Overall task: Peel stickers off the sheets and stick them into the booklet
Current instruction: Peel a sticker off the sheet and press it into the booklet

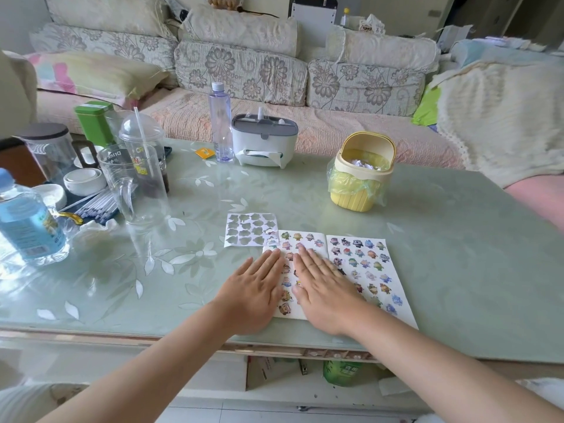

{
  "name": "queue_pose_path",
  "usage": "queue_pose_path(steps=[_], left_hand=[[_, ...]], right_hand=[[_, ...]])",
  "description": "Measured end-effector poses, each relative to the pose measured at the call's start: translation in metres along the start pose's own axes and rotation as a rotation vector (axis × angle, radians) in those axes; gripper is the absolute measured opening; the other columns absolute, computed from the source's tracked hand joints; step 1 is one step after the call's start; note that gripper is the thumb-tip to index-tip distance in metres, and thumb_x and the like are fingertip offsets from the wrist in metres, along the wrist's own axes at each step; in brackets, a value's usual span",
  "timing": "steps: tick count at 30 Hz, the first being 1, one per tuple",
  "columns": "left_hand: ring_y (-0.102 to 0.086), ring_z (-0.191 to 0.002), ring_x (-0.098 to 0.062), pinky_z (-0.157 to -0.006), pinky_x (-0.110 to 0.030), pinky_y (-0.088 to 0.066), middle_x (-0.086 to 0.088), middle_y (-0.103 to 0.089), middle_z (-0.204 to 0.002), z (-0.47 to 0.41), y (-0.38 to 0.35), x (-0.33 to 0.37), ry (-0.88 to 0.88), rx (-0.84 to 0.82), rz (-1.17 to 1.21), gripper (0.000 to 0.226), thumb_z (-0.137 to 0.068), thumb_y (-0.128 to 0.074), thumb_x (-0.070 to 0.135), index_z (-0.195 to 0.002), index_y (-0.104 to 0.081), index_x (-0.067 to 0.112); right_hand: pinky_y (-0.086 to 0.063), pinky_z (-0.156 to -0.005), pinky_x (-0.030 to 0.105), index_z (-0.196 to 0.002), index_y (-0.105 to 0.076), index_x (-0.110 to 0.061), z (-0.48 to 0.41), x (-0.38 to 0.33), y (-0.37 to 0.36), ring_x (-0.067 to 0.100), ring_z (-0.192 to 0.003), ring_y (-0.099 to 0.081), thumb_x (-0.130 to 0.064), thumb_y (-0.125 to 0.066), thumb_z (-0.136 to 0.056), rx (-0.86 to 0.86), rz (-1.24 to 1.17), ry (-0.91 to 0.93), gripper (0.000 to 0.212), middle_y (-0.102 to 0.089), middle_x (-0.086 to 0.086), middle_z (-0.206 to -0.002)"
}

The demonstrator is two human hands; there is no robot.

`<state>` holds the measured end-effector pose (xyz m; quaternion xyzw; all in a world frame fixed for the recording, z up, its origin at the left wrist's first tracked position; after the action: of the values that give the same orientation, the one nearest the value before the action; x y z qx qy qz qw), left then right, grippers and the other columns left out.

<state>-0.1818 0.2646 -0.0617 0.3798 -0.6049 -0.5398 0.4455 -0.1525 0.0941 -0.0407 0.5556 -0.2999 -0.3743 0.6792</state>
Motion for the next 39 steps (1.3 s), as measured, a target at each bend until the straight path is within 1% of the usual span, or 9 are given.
queue_pose_path(steps=[7, 10, 13, 18, 25, 28, 30, 33, 39], left_hand=[[0.016, -0.152, -0.011, -0.122, -0.030, 0.012, 0.004, 0.016, -0.165, -0.001, 0.003, -0.001, 0.003, -0.042, 0.015, 0.091, -0.076, 0.021, 0.055, -0.159, 0.008, 0.019], [0.000, -0.153, -0.008, -0.122, -0.027, 0.000, 0.012, -0.003, -0.167, -0.006, 0.015, -0.007, 0.012, -0.056, 0.129, 0.082, -0.088, -0.006, 0.063, -0.160, -0.011, 0.025], [-0.024, -0.145, -0.005, -0.119, -0.025, -0.016, 0.016, -0.032, -0.157, -0.012, 0.033, -0.017, 0.024, 0.004, 0.355, 0.051, -0.102, -0.042, 0.041, -0.151, -0.039, 0.027], [-0.052, -0.124, -0.016, -0.100, -0.029, -0.044, 0.008, -0.056, -0.137, -0.025, 0.046, -0.047, 0.064, 0.274, 0.388, 0.038, -0.097, -0.057, 0.018, -0.134, -0.058, 0.022], [-0.021, -0.150, -0.017, -0.119, -0.036, -0.022, 0.005, -0.030, -0.161, -0.040, 0.039, -0.097, 0.224, 0.165, 0.146, 0.063, -0.099, -0.052, 0.043, -0.154, -0.031, 0.025], [-0.042, -0.136, -0.023, -0.109, -0.036, -0.034, 0.006, -0.051, -0.147, -0.043, 0.037, -0.106, 0.205, 0.158, 0.191, 0.048, -0.096, -0.055, 0.042, -0.142, -0.051, 0.030], [-0.051, -0.122, -0.025, -0.102, -0.036, -0.042, 0.006, -0.062, -0.132, -0.043, 0.038, -0.109, 0.191, 0.188, 0.230, 0.043, -0.090, -0.056, 0.047, -0.129, -0.065, 0.031], [-0.059, -0.108, -0.024, -0.091, -0.031, -0.047, 0.005, -0.070, -0.114, -0.041, 0.041, -0.112, 0.189, 0.256, 0.258, 0.029, -0.091, -0.066, 0.042, -0.115, -0.073, 0.027], [-0.060, -0.076, 0.000, -0.062, -0.006, -0.036, 0.015, -0.070, -0.088, -0.037, 0.066, -0.102, 0.193, 0.438, 0.372, 0.012, -0.089, -0.073, 0.027, -0.099, -0.077, 0.031]], right_hand=[[0.012, -0.124, 0.036, -0.155, 0.021, -0.019, 0.014, 0.016, 0.000, 0.010, -0.148, 0.028, -0.046, -0.006, -0.105, -0.034, -0.015, -0.041, 0.063, 0.031, -0.003, -0.161], [0.011, -0.124, 0.036, -0.157, 0.015, -0.021, 0.011, 0.021, 0.014, 0.010, -0.150, 0.024, -0.050, -0.010, -0.106, -0.077, -0.093, -0.048, 0.065, 0.029, -0.005, -0.161], [0.000, -0.126, 0.041, -0.160, 0.005, -0.025, -0.002, 0.023, 0.036, 0.012, -0.153, 0.012, -0.054, -0.023, -0.104, -0.024, -0.199, -0.036, 0.069, 0.020, -0.009, -0.164], [-0.020, -0.122, 0.039, -0.157, -0.022, -0.033, -0.038, 0.006, 0.060, 0.017, -0.152, -0.018, -0.044, -0.043, -0.102, 0.075, -0.305, 0.025, 0.061, -0.009, -0.011, -0.167], [-0.024, -0.121, 0.038, -0.155, -0.031, -0.030, -0.093, -0.012, 0.055, 0.016, -0.149, -0.026, -0.039, -0.048, -0.102, 0.139, -0.288, 0.127, 0.057, -0.021, -0.008, -0.165], [-0.029, -0.118, 0.035, -0.149, -0.044, -0.028, -0.106, -0.009, 0.045, 0.015, -0.144, -0.036, -0.035, -0.052, -0.101, 0.164, -0.277, 0.167, 0.050, -0.040, -0.005, -0.158], [-0.042, -0.105, 0.037, -0.130, -0.066, -0.024, -0.109, -0.007, 0.042, 0.021, -0.125, -0.055, -0.027, -0.058, -0.097, 0.254, -0.276, 0.205, 0.034, -0.064, -0.002, -0.133], [-0.051, -0.085, 0.036, -0.107, -0.077, -0.026, -0.107, -0.001, 0.042, 0.020, -0.095, -0.066, -0.022, -0.066, -0.092, 0.411, -0.299, 0.244, 0.019, -0.075, -0.006, -0.101], [-0.042, -0.099, 0.019, -0.141, -0.054, -0.031, -0.093, 0.007, 0.059, 0.000, -0.114, -0.054, -0.038, -0.065, -0.091, 0.408, -0.672, 0.165, 0.052, -0.049, -0.017, -0.139]])
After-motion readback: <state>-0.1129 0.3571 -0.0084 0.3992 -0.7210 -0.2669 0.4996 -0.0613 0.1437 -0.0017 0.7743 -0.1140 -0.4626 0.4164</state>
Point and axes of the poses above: each hand's wrist, its own z-axis away from the middle knuckle, its own y-axis out of the back of the hand, x = y × z, the point moved 2 cm from there along -z, towards the middle knuckle
